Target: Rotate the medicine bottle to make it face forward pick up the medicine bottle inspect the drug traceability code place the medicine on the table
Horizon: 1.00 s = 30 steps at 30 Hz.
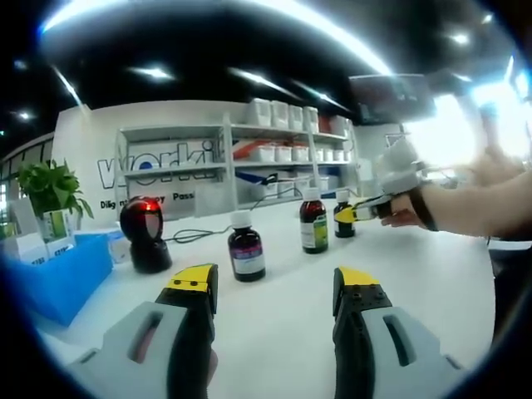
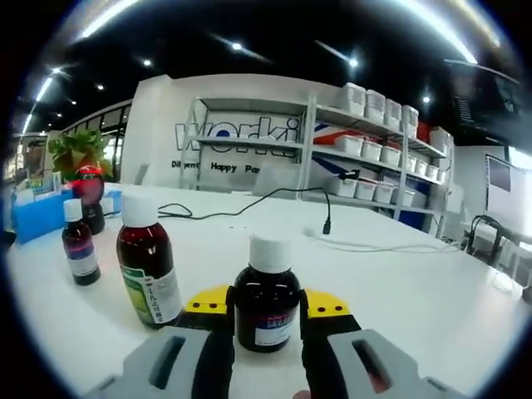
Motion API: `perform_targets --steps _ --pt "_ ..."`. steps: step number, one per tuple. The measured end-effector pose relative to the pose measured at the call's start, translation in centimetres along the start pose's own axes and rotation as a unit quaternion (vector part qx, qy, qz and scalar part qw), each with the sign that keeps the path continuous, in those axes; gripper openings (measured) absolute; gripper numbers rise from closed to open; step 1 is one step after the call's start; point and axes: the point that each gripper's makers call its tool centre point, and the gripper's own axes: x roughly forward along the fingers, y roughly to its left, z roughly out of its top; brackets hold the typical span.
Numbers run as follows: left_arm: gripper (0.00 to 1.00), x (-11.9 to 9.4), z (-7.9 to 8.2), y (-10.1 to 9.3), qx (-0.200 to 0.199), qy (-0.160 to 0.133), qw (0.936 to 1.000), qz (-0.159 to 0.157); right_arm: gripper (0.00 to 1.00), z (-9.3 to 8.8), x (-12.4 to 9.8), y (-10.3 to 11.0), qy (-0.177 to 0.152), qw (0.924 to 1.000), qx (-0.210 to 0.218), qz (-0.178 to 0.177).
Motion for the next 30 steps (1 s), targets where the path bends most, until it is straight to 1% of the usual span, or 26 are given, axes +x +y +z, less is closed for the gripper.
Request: perform_targets --steps 5,7,9,10,11,12,13,14,15,16,17,18,19,20,21,22,23,24,25,26,27,30 --pt "0.48 0.0 0.0 0.0 0.0 0.0 1.0 0.0 0.26 0.1 -0.1 -0.1 0.0 1.0 0.002 -0.005" --pt "0.48 0.0 0.0 0.0 -0.001 0.0 1.0 -0.001 0.27 0.1 -0.2 -0.1 0.0 1.0 -0.007 0.004" --pt "0.48 0.0 0.0 0.0 -0.001 0.0 1.0 -0.001 0.27 0.0 -0.3 -0.2 0.001 0.9999 -0.005 0.012" --pt "0.48 0.0 0.0 0.0 -0.001 0.0 1.0 -0.001 0.29 -0.2 -0.2 0.0 0.006 0.9997 0.0 0.025" --pt "0.48 0.0 0.0 -0.1 -0.001 0.0 1.0 0.0 0.31 0.0 -0.1 0.5 -0.008 0.999 0.017 0.042" --pt "0.48 0.0 0.0 -0.1 -0.001 0.001 1.0 0.0 0.34 -0.1 -0.2 0.6 -0.006 0.9981 0.025 0.056" --pt "0.48 0.0 0.0 -0.1 -0.001 0.002 1.0 0.0 0.35 -0.1 -0.3 0.5 -0.008 0.997 0.009 0.076" --pt "0.48 0.0 0.0 -0.1 -0.001 0.002 1.0 0.0 0.37 0.0 -0.5 0.3 -0.014 0.9965 0.013 0.081" --pt "0.48 0.0 0.0 -0.1 0.0 0.003 1.0 -0.001 0.39 -0.1 -0.6 0.5 -0.01 0.9945 0.011 0.104" --pt "0.48 0.0 -0.1 -0.1 0.0 0.003 1.0 -0.001 0.41 0.1 -0.7 0.5 -0.015 0.9918 0.014 0.126" --pt "0.48 0.0 -0.1 -0.1 0.001 0.004 1.0 -0.002 0.42 0.3 -0.7 0.5 -0.022 0.99 0.018 0.138" --pt "0.48 0.0 -0.1 -0.1 0.002 0.004 1.0 -0.002 0.41 0.4 -0.9 0.4 -0.022 0.9865 0.009 0.162" --pt "0.48 0.0 -0.1 -0.1 0.002 0.005 1.0 -0.002 0.4 0.8 -1.1 0.5 -0.03 0.9808 -0.006 0.193" --pt "0.48 0.0 -0.1 -0.1 0.002 0.005 1.0 -0.001 0.41 1.1 -0.9 -0.1 -0.031 0.9792 -0.006 0.2" --pt "0.48 0.0 -0.1 0.0 0.002 0.004 1.0 0.0 0.4 1.2 -0.7 -0.7 -0.031 0.9723 -0.056 0.225" --pt "0.48 0.0 -0.1 0.0 0.002 0.004 1.0 0.0 0.39 1.7 -0.3 -1.4 -0.038 0.9689 -0.077 0.232" --pt "0.48 0.0 -0.1 0.0 0.002 0.005 1.0 0.001 0.41 2.1 0.0 -2.1 -0.041 0.9671 -0.087 0.236" --pt "0.48 0.0 -0.1 0.0 0.002 0.005 1.0 0.001 0.4 2.7 -0.7 -1.8 -0.041 0.9597 -0.075 0.268" --pt "0.48 0.0 -0.2 0.0 0.003 0.005 1.0 0.001 0.4 2.9 -0.8 -1.9 -0.036 0.9559 -0.056 0.286" --pt "0.48 0.0 -0.2 0.1 0.002 0.006 1.0 0.001 0.4 2.9 -0.4 -2.1 -0.034 0.9519 -0.063 0.298" --pt "0.48 0.0 -0.2 0.0 0.002 0.006 1.0 0.001 0.39 3.0 -0.7 -1.5 -0.037 0.9402 -0.072 0.331" --pt "0.48 0.0 -0.2 0.0 0.002 0.007 1.0 0.001 0.37 2.8 -0.9 -1.0 -0.026 0.9255 -0.079 0.37"
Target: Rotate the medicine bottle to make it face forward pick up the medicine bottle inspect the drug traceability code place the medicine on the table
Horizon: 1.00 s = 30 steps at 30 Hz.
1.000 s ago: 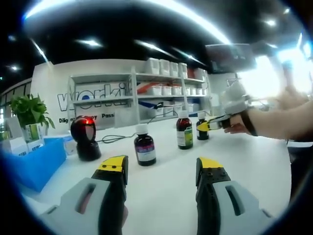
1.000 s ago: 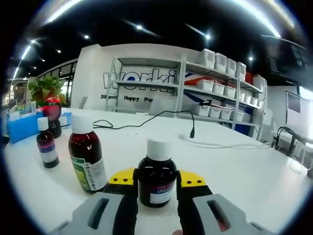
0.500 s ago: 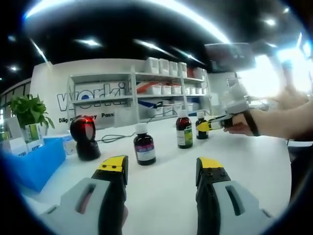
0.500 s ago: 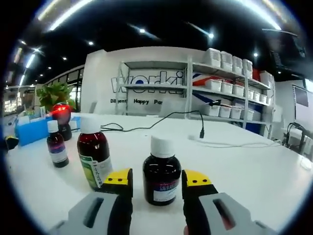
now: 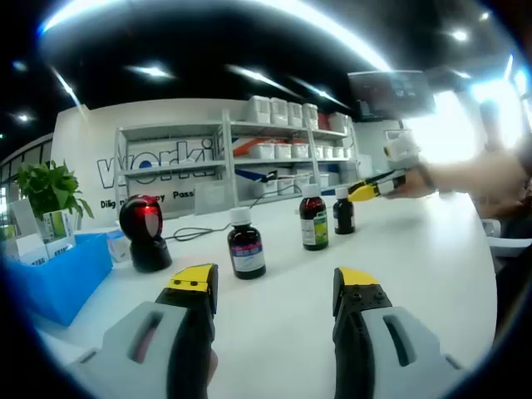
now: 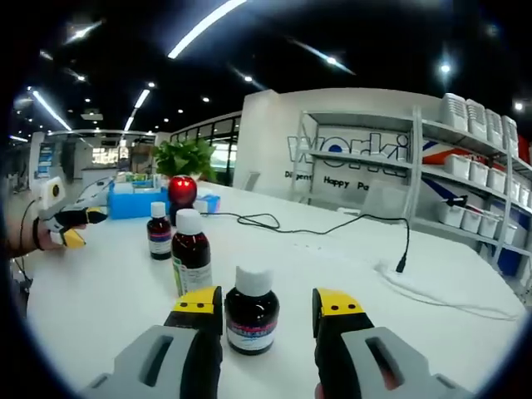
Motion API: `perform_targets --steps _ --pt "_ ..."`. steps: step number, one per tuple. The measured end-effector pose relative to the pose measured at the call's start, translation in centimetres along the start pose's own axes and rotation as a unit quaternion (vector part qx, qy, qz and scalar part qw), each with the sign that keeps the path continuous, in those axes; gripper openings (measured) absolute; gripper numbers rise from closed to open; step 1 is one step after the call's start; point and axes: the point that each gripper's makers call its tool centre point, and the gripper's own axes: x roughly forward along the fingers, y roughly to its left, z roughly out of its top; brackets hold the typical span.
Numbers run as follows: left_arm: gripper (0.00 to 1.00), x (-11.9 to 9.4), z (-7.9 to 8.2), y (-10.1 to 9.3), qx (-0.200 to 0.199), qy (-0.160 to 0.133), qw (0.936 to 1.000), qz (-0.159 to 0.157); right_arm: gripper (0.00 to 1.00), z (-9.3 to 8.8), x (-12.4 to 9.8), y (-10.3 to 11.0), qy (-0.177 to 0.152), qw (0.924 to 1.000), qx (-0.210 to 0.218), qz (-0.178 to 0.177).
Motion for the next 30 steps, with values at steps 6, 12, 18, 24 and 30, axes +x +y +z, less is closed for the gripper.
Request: perform_targets --steps 6,12,18,24,30 --pt "0.48 0.1 -0.1 -0.1 0.0 0.002 1.0 -0.001 0.33 -0.7 1.4 1.7 0.016 0.9985 -0.009 0.051" --pt "0.48 0.0 -0.1 0.0 -0.002 0.002 1.0 0.0 0.26 -1.1 1.7 1.5 0.016 0.9986 0.012 0.05" --pt "0.48 0.1 0.0 -0.2 -0.001 0.002 1.0 -0.002 0.26 -1.1 1.8 1.3 0.024 0.9989 0.016 0.037" --pt "0.48 0.1 0.0 -0.1 -0.001 0.001 1.0 -0.001 0.25 -1.2 1.7 1.3 0.041 0.9987 0.026 -0.011" --pt "0.48 0.1 0.0 -0.1 -0.001 0.001 1.0 -0.001 0.24 -1.2 1.7 0.7 0.05 0.9934 0.078 -0.067"
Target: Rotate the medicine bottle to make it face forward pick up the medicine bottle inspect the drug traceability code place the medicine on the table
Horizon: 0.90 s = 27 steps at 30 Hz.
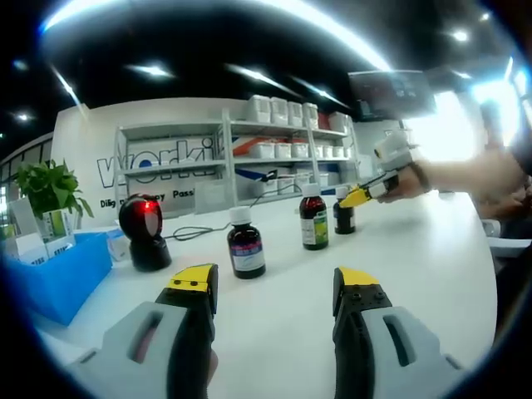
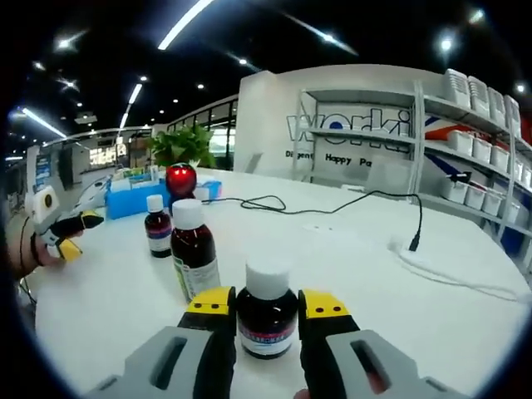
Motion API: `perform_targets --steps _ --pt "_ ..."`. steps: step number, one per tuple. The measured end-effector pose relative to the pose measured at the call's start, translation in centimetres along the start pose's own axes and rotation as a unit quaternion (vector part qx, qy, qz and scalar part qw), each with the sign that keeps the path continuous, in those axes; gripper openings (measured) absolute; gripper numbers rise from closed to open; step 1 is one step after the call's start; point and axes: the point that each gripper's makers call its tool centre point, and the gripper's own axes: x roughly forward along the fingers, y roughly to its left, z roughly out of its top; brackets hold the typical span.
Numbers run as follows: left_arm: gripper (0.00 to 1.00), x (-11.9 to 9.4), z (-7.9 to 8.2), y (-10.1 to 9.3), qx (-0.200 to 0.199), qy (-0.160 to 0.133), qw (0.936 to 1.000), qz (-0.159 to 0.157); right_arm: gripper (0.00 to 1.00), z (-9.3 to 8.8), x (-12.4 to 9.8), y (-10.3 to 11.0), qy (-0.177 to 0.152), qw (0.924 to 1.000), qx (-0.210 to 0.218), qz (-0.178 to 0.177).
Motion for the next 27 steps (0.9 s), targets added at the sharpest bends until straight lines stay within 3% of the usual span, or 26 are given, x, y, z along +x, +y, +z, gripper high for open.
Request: perform_targets --steps 5,8,12,17,18,21,27 --pt "0.48 0.0 0.0 0.0 0.0 -0.001 1.0 0.0 0.18 0.3 -0.2 -0.6 -0.014 0.998 0.047 -0.039" --pt "0.48 0.0 0.0 0.0 0.0 -0.001 1.0 0.0 0.15 0.9 -0.3 -0.4 -0.021 0.9981 -0.008 -0.057" --pt "0.48 0.0 0.0 0.0 0.0 -0.001 1.0 -0.001 0.15 0.7 -0.3 -0.4 -0.021 0.998 -0.004 -0.059" --pt "0.48 0.0 0.0 0.0 0.0 -0.002 1.0 0.0 0.17 0.8 -0.2 0.3 -0.026 0.9986 -0.041 -0.02" --pt "0.48 0.0 0.0 0.0 0.0 -0.002 1.0 -0.001 0.21 0.6 -0.2 0.7 -0.021 0.998 -0.06 -0.003" --pt "0.48 0.0 0.0 0.0 0.0 -0.002 1.0 -0.001 0.33 -0.6 0.1 1.0 -0.006 0.9972 -0.067 0.035" --pt "0.48 0.0 -0.1 0.1 0.0 -0.001 1.0 0.0 0.28 -1.2 0.1 0.8 -0.004 0.9949 -0.088 0.047"
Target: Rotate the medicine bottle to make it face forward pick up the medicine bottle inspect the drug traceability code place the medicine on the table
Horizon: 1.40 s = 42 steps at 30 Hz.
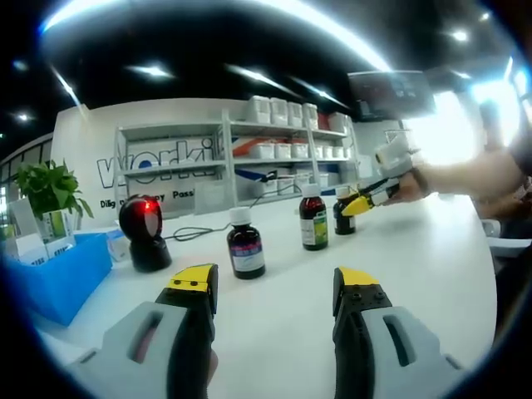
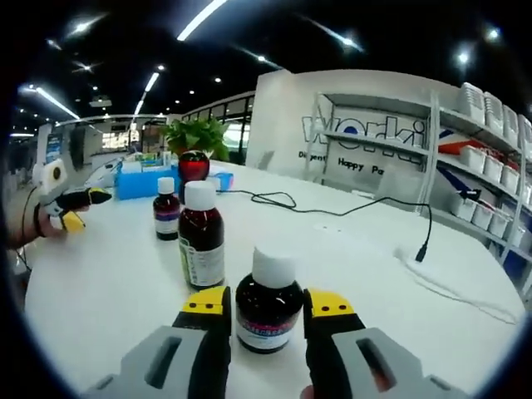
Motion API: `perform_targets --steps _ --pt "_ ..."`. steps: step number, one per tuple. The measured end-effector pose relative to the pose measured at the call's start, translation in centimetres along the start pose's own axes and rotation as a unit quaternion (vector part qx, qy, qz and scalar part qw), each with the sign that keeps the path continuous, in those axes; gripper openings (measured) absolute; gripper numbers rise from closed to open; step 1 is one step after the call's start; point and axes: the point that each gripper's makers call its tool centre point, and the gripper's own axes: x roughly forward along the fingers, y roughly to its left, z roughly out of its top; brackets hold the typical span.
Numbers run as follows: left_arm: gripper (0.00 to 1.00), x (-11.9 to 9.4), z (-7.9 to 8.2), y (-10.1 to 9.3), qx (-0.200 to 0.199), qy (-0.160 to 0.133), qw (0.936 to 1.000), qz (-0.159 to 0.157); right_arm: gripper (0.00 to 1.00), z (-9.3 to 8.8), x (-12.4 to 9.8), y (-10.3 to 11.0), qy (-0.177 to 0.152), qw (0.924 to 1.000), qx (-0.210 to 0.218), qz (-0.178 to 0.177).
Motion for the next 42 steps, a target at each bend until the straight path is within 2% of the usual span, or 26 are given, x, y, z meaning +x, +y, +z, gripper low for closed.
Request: perform_targets --steps 2,10,17,22,25,28,31,33,37,40,42 --pt "0.48 0.0 0.0 0.0 0.001 0.0 1.0 0.0 0.28 0.0 -0.2 -0.1 -0.001 0.9996 0.028 -0.008" --pt "0.48 0.0 -0.1 0.0 0.002 0.001 1.0 0.0 0.27 -0.1 -0.3 -0.5 -0.002 0.9931 0.066 -0.097" --pt "0.48 0.0 0.0 0.0 0.001 0.0 1.0 -0.001 0.27 -0.2 -0.2 -0.6 0.002 0.9885 0.076 -0.131" --pt "0.48 -0.1 0.1 0.0 0.0 -0.001 1.0 0.0 0.28 -0.2 -0.1 -0.9 -0.001 0.9892 0.072 -0.128" --pt "0.48 -0.1 0.0 0.0 0.001 0.0 1.0 0.0 0.29 -0.3 -0.1 -0.9 -0.005 0.9919 0.052 -0.116" --pt "0.48 -0.1 0.0 0.1 0.001 0.0 1.0 0.001 0.46 -0.1 -0.2 -0.8 -0.022 0.9921 0.052 -0.112" --pt "0.48 -0.1 0.0 0.1 0.001 0.0 1.0 0.001 0.44 0.2 -1.2 -0.1 -0.039 0.9922 0.047 -0.108" --pt "0.48 0.0 -0.1 0.1 0.001 0.001 1.0 0.0 0.45 0.2 -1.7 -0.3 -0.045 0.9924 0.044 -0.105" --pt "0.48 0.0 -0.1 0.0 0.002 0.002 1.0 0.0 0.51 0.7 -3.1 0.1 -0.061 0.9925 0.048 -0.095" --pt "0.48 -0.1 0.0 0.3 -0.007 -0.001 1.0 0.001 0.51 1.5 -4.5 0.2 -0.079 0.9918 0.048 -0.088" --pt "0.47 -0.1 0.0 0.5 -0.012 -0.003 0.9999 0.003 0.52 2.3 -5.5 1.2 -0.095 0.9911 0.046 -0.082"
